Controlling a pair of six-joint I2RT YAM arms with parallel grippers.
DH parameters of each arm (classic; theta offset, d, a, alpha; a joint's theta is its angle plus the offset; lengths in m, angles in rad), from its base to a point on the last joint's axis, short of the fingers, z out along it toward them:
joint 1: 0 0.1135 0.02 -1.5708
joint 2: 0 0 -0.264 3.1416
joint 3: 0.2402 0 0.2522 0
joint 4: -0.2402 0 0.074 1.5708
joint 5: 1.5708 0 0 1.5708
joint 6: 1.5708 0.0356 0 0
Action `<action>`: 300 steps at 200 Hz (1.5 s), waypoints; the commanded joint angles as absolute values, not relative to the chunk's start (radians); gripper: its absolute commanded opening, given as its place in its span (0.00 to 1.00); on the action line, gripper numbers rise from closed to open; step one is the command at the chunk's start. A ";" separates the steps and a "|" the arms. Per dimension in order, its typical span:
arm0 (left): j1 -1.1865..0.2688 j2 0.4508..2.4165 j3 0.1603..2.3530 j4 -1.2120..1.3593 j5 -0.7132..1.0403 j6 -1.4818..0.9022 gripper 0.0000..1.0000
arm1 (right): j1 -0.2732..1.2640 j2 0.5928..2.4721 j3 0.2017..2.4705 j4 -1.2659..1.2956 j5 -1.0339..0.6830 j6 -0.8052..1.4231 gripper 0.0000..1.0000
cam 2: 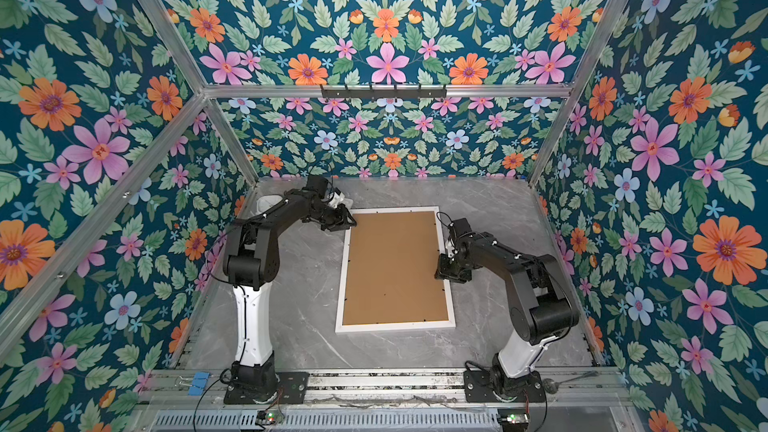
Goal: Put the photo into the frame
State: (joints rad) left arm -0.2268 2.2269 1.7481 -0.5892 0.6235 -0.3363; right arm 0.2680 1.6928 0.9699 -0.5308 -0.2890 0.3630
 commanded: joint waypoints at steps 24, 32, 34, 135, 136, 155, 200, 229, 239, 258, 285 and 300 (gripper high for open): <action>-0.243 2.241 1.731 -0.589 0.635 -0.350 0.33 | 0.272 1.713 0.962 -0.550 -0.249 0.351 0.45; -0.249 2.242 1.728 -0.589 0.635 -0.354 0.33 | 0.273 1.712 0.964 -0.551 -0.249 0.351 0.45; -0.251 2.242 1.727 -0.588 0.634 -0.355 0.33 | 0.273 1.712 0.964 -0.551 -0.249 0.351 0.45; -0.283 2.130 1.657 -0.559 0.556 -0.436 0.33 | 0.272 1.681 1.004 -0.584 -0.248 0.356 0.46; -0.283 2.127 1.657 -0.560 0.555 -0.435 0.33 | 0.272 1.680 1.005 -0.586 -0.247 0.356 0.46; -0.280 2.077 1.651 -0.602 0.516 -0.422 0.34 | 0.272 1.631 1.043 -0.612 -0.238 0.357 0.56; -0.281 1.965 1.491 -0.633 0.419 -0.389 0.34 | 0.273 1.625 1.162 -0.588 -0.228 0.357 0.66; -0.281 1.916 1.381 -0.589 0.394 -0.384 0.33 | 0.273 1.728 1.269 -0.479 -0.366 0.331 0.68; -0.282 1.906 1.354 -0.575 0.390 -0.385 0.33 | 0.272 1.770 1.325 -0.459 -0.410 0.318 0.68; -0.284 1.899 1.330 -0.562 0.373 -0.384 0.33 | 0.261 1.847 1.410 -0.404 -0.472 0.318 0.69; -0.292 1.912 1.319 -0.548 0.379 -0.383 0.33 | 0.233 1.973 1.537 -0.360 -0.553 0.345 0.69; -0.302 1.923 1.319 -0.549 0.362 -0.382 0.33 | 0.211 2.037 1.587 -0.317 -0.614 0.384 0.69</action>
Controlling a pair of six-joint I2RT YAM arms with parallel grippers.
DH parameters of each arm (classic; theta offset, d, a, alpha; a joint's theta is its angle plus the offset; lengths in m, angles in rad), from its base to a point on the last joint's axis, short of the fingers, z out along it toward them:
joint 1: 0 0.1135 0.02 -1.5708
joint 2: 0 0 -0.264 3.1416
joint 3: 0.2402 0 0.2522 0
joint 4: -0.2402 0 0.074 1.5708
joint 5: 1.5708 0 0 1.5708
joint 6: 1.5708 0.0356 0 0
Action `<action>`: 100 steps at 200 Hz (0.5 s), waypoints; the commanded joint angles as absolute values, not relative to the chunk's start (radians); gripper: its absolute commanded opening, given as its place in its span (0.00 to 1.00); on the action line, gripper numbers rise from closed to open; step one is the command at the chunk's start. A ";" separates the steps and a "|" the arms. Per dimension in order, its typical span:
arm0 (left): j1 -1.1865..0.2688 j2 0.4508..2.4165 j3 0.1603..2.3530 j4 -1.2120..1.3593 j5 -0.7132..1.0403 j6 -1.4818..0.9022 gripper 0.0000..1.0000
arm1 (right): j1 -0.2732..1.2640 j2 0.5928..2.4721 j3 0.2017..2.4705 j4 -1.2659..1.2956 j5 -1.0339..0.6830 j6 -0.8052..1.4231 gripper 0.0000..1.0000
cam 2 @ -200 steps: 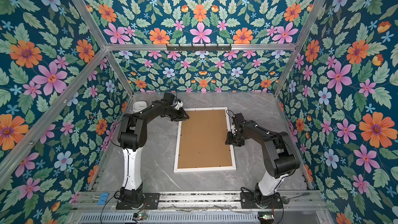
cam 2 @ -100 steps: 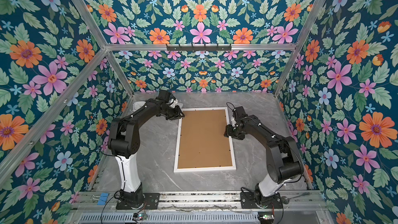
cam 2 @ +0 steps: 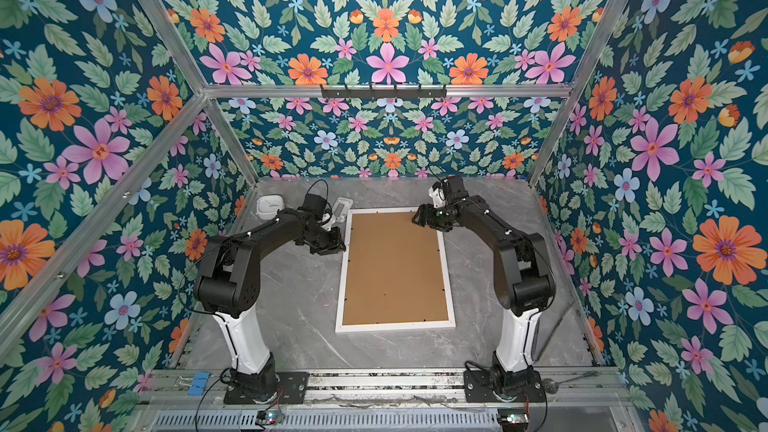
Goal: Put the photo into the frame
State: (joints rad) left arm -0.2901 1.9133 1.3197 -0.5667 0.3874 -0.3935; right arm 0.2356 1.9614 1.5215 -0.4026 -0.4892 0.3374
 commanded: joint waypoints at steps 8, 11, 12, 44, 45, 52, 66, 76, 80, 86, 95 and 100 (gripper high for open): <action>-0.307 1.931 1.319 -0.548 0.362 -0.382 0.33 | 0.200 2.070 1.609 -0.293 -0.647 0.405 0.69; -0.309 1.932 1.319 -0.547 0.363 -0.382 0.33 | 0.197 2.082 1.619 -0.285 -0.656 0.412 0.69; -0.310 1.933 1.319 -0.547 0.363 -0.382 0.33 | 0.196 2.086 1.623 -0.283 -0.658 0.414 0.69; -0.335 1.954 1.321 -0.544 0.351 -0.385 0.33 | 0.181 2.203 1.731 -0.274 -0.699 0.434 0.69; -0.336 1.954 1.321 -0.544 0.351 -0.385 0.33 | 0.180 2.207 1.734 -0.274 -0.702 0.434 0.69; -0.338 1.958 1.322 -0.546 0.346 -0.385 0.33 | 0.180 2.232 1.758 -0.270 -0.719 0.439 0.69; -0.346 1.965 1.320 -0.545 0.330 -0.387 0.31 | 0.179 2.281 1.802 -0.258 -0.744 0.451 0.69; -0.351 1.972 1.321 -0.547 0.327 -0.385 0.28 | 0.179 2.317 1.838 -0.250 -0.759 0.461 0.69; -0.352 1.975 1.322 -0.548 0.326 -0.387 0.28 | 0.179 2.331 1.854 -0.249 -0.763 0.466 0.69; -0.353 1.979 1.322 -0.548 0.323 -0.387 0.26 | 0.179 2.352 1.880 -0.251 -0.764 0.474 0.69; -0.356 1.984 1.322 -0.549 0.317 -0.387 0.25 | 0.178 2.386 1.928 -0.267 -0.768 0.480 0.69; -0.356 1.986 1.323 -0.551 0.310 -0.387 0.25 | 0.178 2.404 1.954 -0.273 -0.773 0.480 0.69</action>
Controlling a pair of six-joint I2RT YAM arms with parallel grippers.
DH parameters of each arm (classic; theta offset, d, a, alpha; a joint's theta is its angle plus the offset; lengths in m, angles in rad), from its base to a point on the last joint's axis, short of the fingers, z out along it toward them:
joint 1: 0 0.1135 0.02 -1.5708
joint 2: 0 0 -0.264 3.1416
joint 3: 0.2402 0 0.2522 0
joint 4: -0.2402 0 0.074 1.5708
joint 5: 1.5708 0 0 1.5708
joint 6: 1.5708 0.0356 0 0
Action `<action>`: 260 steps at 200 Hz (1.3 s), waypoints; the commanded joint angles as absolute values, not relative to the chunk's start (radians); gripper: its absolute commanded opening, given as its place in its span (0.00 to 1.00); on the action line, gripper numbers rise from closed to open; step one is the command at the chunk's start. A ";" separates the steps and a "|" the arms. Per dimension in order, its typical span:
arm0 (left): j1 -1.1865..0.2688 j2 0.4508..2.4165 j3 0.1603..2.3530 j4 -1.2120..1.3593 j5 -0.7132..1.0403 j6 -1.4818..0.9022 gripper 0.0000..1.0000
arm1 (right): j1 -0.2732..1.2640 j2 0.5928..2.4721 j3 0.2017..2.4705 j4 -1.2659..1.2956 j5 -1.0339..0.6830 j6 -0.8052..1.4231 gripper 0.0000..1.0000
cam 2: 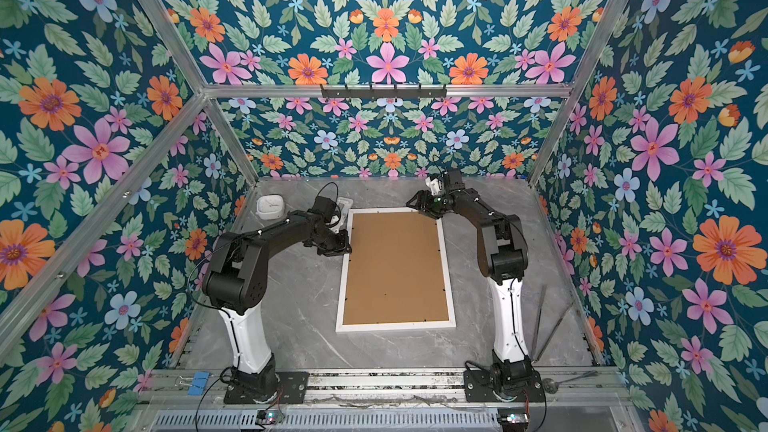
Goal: Put the photo into the frame
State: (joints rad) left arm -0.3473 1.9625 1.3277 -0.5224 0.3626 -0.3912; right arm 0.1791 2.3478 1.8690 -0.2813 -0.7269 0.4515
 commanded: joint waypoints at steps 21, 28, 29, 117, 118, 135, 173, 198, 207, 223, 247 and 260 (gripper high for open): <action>-0.358 1.992 1.330 -0.562 0.287 -0.387 0.23 | 0.178 2.459 2.029 -0.293 -0.771 0.490 0.69; -0.358 1.992 1.331 -0.567 0.281 -0.387 0.22 | 0.178 2.474 2.048 -0.304 -0.771 0.488 0.69; -0.358 1.993 1.331 -0.567 0.281 -0.387 0.22 | 0.178 2.476 2.051 -0.306 -0.771 0.488 0.69; -0.358 2.012 1.343 -0.590 0.265 -0.411 0.14 | 0.178 2.446 1.917 -0.300 -0.825 0.456 0.66; -0.358 2.013 1.343 -0.589 0.265 -0.412 0.14 | 0.178 2.446 1.914 -0.297 -0.826 0.457 0.66; -0.358 2.019 1.349 -0.598 0.266 -0.419 0.13 | 0.178 2.438 1.885 -0.289 -0.855 0.459 0.66; -0.357 2.026 1.354 -0.607 0.262 -0.425 0.13 | 0.178 2.417 1.848 -0.320 -0.824 0.442 0.65; -0.357 2.026 1.353 -0.609 0.262 -0.432 0.13 | 0.179 2.419 1.844 -0.359 -0.806 0.437 0.63; -0.357 2.026 1.355 -0.609 0.265 -0.433 0.13 | 0.178 2.409 1.829 -0.354 -0.804 0.438 0.63; -0.358 2.022 1.359 -0.610 0.271 -0.431 0.13 | 0.178 2.377 1.809 -0.333 -0.798 0.444 0.63; -0.358 2.014 1.368 -0.623 0.269 -0.419 0.14 | 0.177 2.329 1.819 -0.349 -0.766 0.437 0.63; -0.359 2.013 1.372 -0.632 0.271 -0.412 0.14 | 0.174 2.314 1.835 -0.354 -0.756 0.441 0.63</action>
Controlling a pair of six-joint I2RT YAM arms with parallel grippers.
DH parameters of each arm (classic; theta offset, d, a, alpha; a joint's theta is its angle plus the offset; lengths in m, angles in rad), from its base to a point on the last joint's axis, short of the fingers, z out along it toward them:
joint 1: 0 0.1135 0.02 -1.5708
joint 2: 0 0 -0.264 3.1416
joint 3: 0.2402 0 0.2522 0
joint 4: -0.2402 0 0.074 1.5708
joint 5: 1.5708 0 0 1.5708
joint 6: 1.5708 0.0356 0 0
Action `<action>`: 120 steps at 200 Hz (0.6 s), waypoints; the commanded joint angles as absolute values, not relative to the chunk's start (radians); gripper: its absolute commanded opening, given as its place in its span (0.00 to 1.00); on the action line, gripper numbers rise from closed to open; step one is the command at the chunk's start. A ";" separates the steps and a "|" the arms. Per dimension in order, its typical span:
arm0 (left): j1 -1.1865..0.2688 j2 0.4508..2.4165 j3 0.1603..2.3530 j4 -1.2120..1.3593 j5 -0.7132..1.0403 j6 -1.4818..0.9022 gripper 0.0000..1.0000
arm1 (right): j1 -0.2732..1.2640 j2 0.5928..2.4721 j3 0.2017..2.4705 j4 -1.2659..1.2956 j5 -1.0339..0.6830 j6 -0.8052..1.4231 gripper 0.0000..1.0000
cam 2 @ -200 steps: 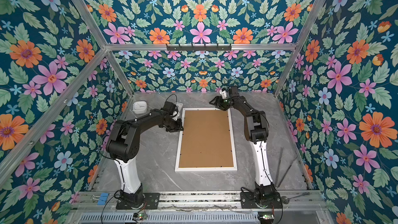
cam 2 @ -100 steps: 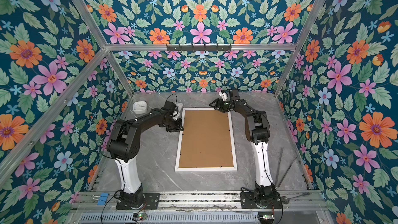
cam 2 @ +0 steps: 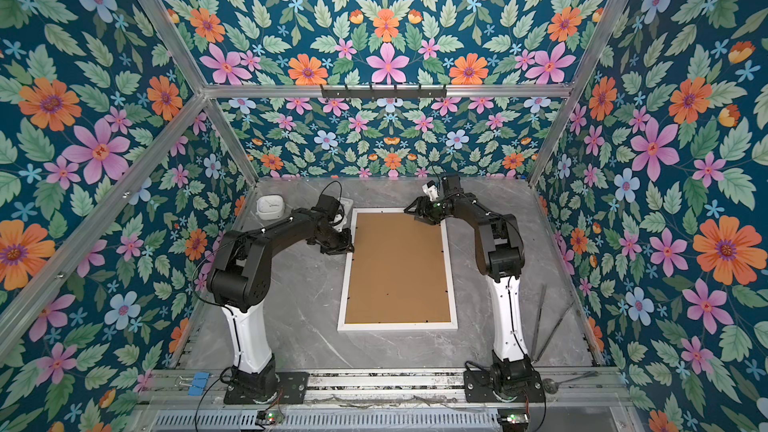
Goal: Put the photo into the frame
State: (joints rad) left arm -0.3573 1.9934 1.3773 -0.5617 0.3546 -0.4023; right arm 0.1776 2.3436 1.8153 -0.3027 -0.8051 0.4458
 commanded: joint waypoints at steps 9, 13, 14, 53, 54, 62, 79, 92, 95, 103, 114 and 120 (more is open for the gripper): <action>-0.361 2.011 1.373 -0.633 0.270 -0.410 0.15 | 0.173 2.309 1.849 -0.361 -0.741 0.446 0.63; -0.360 2.011 1.373 -0.634 0.269 -0.410 0.15 | 0.173 2.309 1.858 -0.364 -0.742 0.448 0.63; -0.361 2.012 1.373 -0.634 0.269 -0.410 0.15 | 0.173 2.310 1.860 -0.365 -0.741 0.448 0.63; -0.365 2.017 1.376 -0.633 0.270 -0.405 0.15 | 0.172 2.379 1.986 -0.419 -0.740 0.465 0.63; -0.365 2.017 1.377 -0.633 0.269 -0.405 0.15 | 0.172 2.382 1.989 -0.420 -0.740 0.466 0.63; -0.367 2.019 1.378 -0.633 0.271 -0.405 0.15 | 0.172 2.403 2.015 -0.430 -0.739 0.469 0.63; -0.368 2.022 1.378 -0.635 0.272 -0.403 0.15 | 0.173 2.436 2.055 -0.438 -0.745 0.475 0.63; -0.370 2.022 1.376 -0.634 0.273 -0.403 0.15 | 0.172 2.456 2.074 -0.444 -0.743 0.477 0.63; -0.370 2.022 1.376 -0.635 0.273 -0.403 0.15 | 0.173 2.459 2.076 -0.444 -0.743 0.477 0.63; -0.370 2.022 1.377 -0.635 0.272 -0.403 0.15 | 0.173 2.465 2.081 -0.446 -0.743 0.477 0.63; -0.371 2.022 1.376 -0.635 0.272 -0.403 0.15 | 0.172 2.471 2.083 -0.443 -0.743 0.479 0.63; -0.371 2.023 1.377 -0.634 0.273 -0.403 0.15 | 0.172 2.473 2.084 -0.443 -0.744 0.480 0.63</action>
State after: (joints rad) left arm -0.3664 1.9980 1.3888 -0.5766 0.3397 -0.3977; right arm 0.1730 2.4634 2.0735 -0.4259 -0.7452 0.4690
